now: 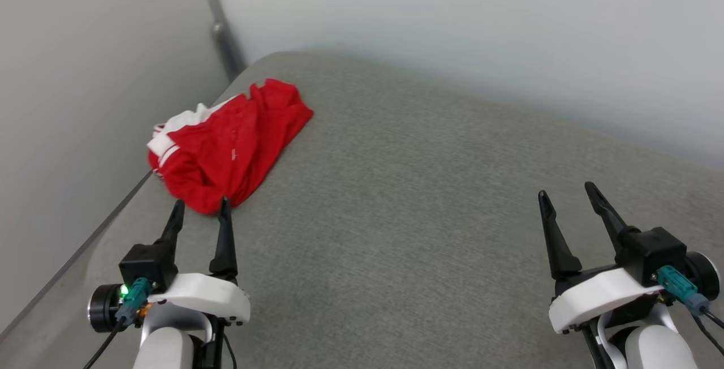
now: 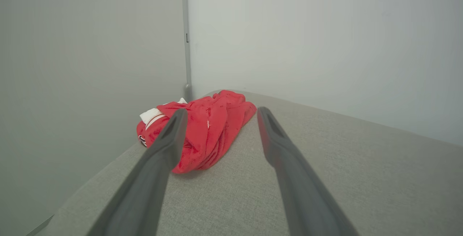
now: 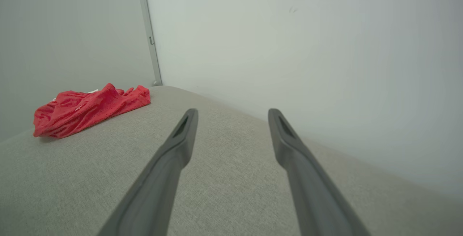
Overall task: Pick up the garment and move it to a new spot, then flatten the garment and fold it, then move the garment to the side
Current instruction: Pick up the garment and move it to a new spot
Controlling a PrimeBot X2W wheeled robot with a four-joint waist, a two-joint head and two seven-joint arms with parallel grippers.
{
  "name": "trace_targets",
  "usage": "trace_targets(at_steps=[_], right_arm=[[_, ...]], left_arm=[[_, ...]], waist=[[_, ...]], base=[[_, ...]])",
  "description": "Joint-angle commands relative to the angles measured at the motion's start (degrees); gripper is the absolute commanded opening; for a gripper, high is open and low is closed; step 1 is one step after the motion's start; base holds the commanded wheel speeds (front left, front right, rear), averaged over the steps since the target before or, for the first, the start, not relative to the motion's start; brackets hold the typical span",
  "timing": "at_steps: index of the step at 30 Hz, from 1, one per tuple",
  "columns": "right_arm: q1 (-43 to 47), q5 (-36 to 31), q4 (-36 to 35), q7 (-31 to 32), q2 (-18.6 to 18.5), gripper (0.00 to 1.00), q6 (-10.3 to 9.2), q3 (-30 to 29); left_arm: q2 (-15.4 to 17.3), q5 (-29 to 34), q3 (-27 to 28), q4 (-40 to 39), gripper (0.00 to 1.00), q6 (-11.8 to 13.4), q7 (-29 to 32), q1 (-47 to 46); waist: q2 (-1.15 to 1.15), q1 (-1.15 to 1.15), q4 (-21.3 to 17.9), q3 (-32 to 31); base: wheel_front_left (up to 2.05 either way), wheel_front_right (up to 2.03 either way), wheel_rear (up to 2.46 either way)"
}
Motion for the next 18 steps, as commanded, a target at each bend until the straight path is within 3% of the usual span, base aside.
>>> trace_targets(at_steps=[1, 9, 18], right_arm=[[-0.8, -0.2, -0.4, 0.2, 0.0, 1.0, -0.02, 0.1], [-1.7, 0.0, -1.1, 0.8, 0.0, 1.0, -0.02, 0.5], [-4.0, -0.9, -1.9, 1.9, 0.0, 1.0, -0.02, 1.2]], left_arm=[[0.1, 0.0, 0.5, -0.3, 1.0, 0.0, -0.1, 0.3], [0.2, 0.5, 2.0, -1.2, 1.0, -0.9, -0.1, 0.1], [0.0, 0.2, 3.2, -0.4, 1.0, -0.6, -0.1, -6.2]], waist=[[0.0, 0.0, 3.0, 0.6], [0.0, 0.0, 5.2, 1.7], [0.0, 0.0, 3.0, 4.7]], base=[[0.0, 0.0, 0.0], [0.0, 0.0, 0.0], [0.0, 0.0, 0.0]])
